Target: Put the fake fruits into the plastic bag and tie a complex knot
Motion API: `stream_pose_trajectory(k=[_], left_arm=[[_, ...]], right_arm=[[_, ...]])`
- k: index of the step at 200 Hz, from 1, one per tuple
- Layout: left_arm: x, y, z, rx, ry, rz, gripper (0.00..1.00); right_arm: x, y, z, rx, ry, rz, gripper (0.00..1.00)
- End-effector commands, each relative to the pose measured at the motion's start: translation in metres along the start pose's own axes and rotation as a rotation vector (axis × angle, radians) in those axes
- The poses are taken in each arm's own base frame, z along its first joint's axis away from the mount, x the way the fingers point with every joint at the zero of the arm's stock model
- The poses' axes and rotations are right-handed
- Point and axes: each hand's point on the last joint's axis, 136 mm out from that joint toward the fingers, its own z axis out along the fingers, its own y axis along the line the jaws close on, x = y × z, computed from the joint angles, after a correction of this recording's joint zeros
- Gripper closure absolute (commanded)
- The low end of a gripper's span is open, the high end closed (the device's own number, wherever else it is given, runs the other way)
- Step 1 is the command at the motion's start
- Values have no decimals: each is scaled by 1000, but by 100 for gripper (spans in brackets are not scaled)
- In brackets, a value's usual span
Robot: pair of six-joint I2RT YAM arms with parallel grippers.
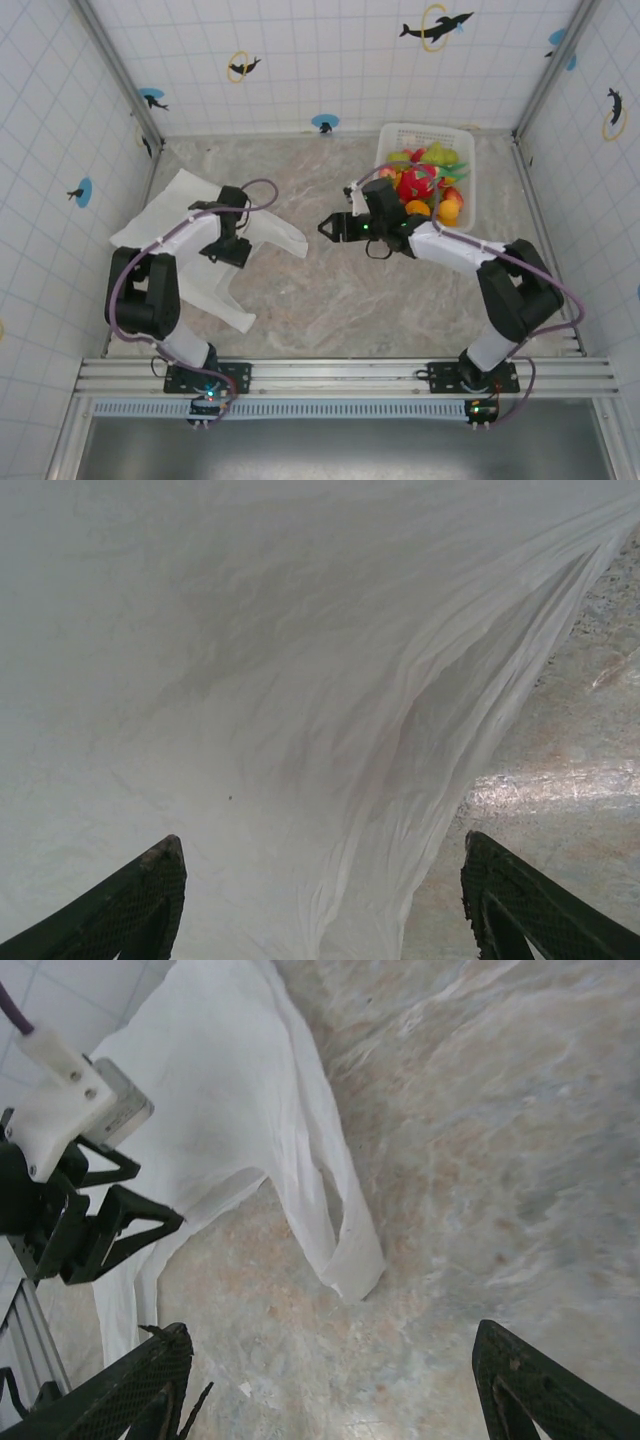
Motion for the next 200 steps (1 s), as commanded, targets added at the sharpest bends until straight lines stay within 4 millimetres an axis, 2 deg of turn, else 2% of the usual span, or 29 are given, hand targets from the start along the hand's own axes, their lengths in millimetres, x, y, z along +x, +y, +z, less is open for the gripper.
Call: stream_pose_trajectory(k=[1,33,73,112,138,158,185,200], left_arm=[[0,-4,11,9,28,34,31],[0,2,22,31,49,8,40],[-3,6,25,55,42,-20,52],[-4,3,30,82,45,-18,68],[-5,6,28,70,40,-20,85],[-10,12,18,48,4,-26,100],[-27,18,-14,42,-124,-43,100],[-34,20,-37,36,-199,-49,100]], right_arm=[[-5,15,18,-77,-35,-9,25],[3,22,37,-113,-24,-3,26],[15,27,57,-132,13,-10,27],[20,27,73,-139,17,-3,27],[23,18,84,-112,20,-5,27],[21,12,89,-88,16,-14,27],[17,10,99,-89,16,-14,27],[14,16,99,-112,11,-7,36]])
